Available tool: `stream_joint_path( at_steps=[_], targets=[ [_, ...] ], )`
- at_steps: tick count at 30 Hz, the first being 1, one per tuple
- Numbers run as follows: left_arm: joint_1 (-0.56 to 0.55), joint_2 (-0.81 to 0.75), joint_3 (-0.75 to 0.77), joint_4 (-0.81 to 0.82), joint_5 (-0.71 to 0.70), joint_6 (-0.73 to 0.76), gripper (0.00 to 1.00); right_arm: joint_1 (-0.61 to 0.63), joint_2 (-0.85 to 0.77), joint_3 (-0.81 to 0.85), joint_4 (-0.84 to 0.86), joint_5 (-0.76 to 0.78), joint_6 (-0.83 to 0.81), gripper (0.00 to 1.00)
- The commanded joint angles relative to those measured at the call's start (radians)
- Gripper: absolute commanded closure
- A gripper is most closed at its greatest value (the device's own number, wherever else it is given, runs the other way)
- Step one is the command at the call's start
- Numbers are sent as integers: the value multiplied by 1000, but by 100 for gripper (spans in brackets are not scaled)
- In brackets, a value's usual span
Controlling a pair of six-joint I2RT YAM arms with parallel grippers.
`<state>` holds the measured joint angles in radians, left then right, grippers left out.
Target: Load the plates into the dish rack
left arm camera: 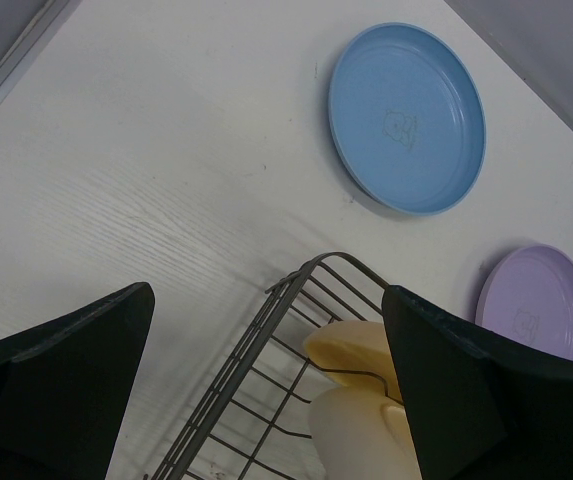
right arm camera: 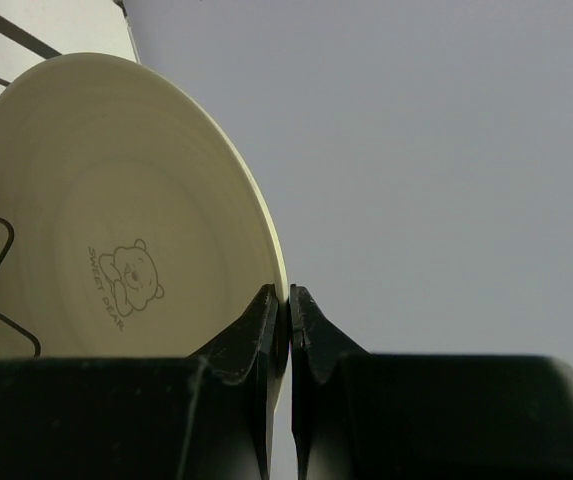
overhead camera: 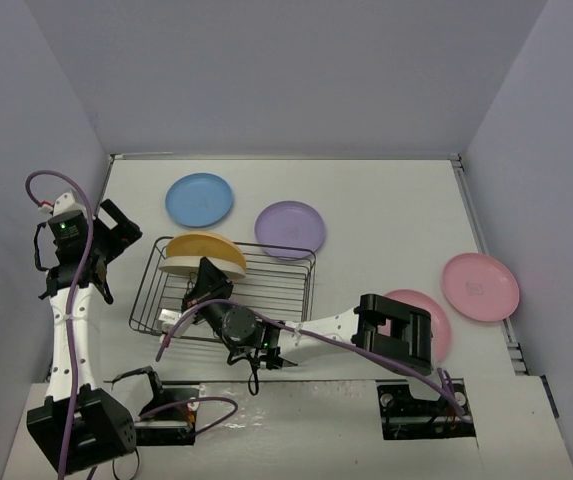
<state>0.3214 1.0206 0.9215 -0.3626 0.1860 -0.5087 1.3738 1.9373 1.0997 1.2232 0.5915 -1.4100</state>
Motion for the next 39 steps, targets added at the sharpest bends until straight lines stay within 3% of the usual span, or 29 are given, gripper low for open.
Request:
stream_joint_path(
  at_steps=[1,14,23,30,35,39],
  targets=[
    [7,-25,39,29,1,7,3,-15,-16,70,93,2,108,93],
    [7,-28,39,31,3,9,3,-27,5,72,67,16,204,80],
    [7,-29,39,33,1,10,3,-45,-51,90,-62,-97,359,84],
    [6,-27,41,33,3,12,3,-58,-81,105,-73,-127,388,72],
    [7,-27,43,30,1,13,3,-58,-208,123,-203,-219,500,68],
    [6,-30,43,27,-3,12,3,-69,-340,161,-364,-295,629,54]
  ],
)
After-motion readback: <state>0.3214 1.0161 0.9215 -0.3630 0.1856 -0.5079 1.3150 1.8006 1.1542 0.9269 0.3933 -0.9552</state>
